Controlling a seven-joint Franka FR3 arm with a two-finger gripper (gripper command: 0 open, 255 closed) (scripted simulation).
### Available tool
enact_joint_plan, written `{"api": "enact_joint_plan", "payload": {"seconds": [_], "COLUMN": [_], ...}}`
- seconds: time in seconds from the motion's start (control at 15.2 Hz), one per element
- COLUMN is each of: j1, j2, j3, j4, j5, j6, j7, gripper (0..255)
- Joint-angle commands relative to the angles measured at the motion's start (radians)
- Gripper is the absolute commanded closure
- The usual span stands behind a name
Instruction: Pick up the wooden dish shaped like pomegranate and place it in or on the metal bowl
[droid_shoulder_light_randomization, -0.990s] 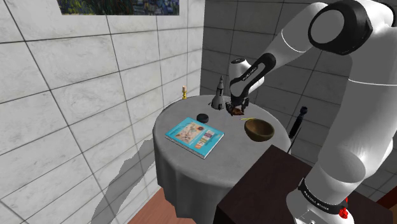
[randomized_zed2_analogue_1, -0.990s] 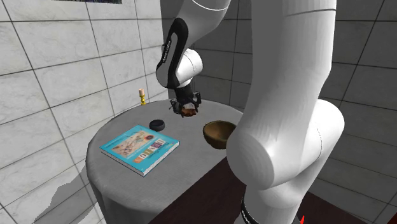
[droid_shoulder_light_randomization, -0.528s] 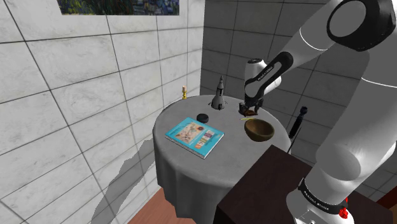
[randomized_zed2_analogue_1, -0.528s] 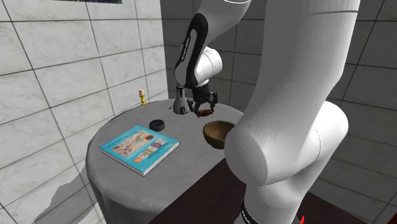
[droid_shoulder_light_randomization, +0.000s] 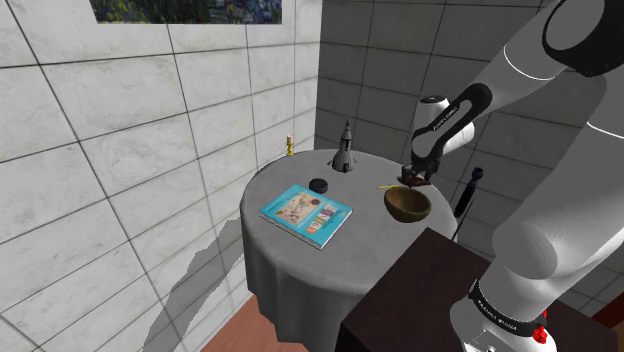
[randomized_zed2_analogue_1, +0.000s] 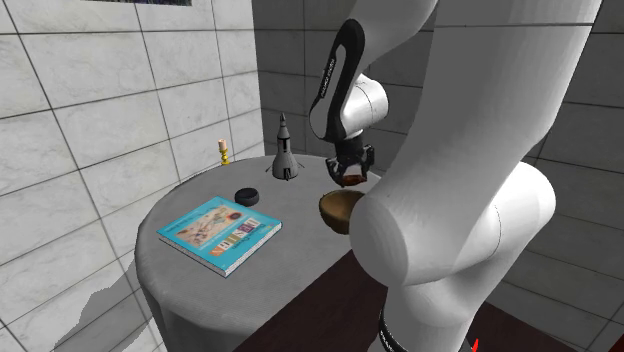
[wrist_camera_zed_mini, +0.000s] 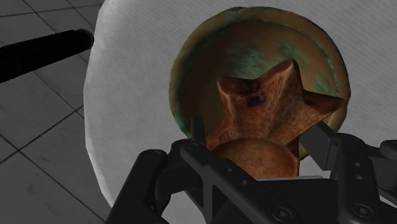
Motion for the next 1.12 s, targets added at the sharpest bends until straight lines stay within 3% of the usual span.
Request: {"api": "enact_joint_plan", "payload": {"seconds": [0.0, 0.79, 1.06], "j1": [-0.006, -0.008, -0.007], "j2": [0.022, 0.206, 0.214], "j3": [-0.006, -0.019, -0.02], "j4": [-0.004, 0.005, 0.006], "j5": [-0.006, -0.049, -0.051], "j6": [0.029, 0.201, 0.209], "j7": [-0.001, 0.066, 0.069], "gripper": [255, 255, 255]}}
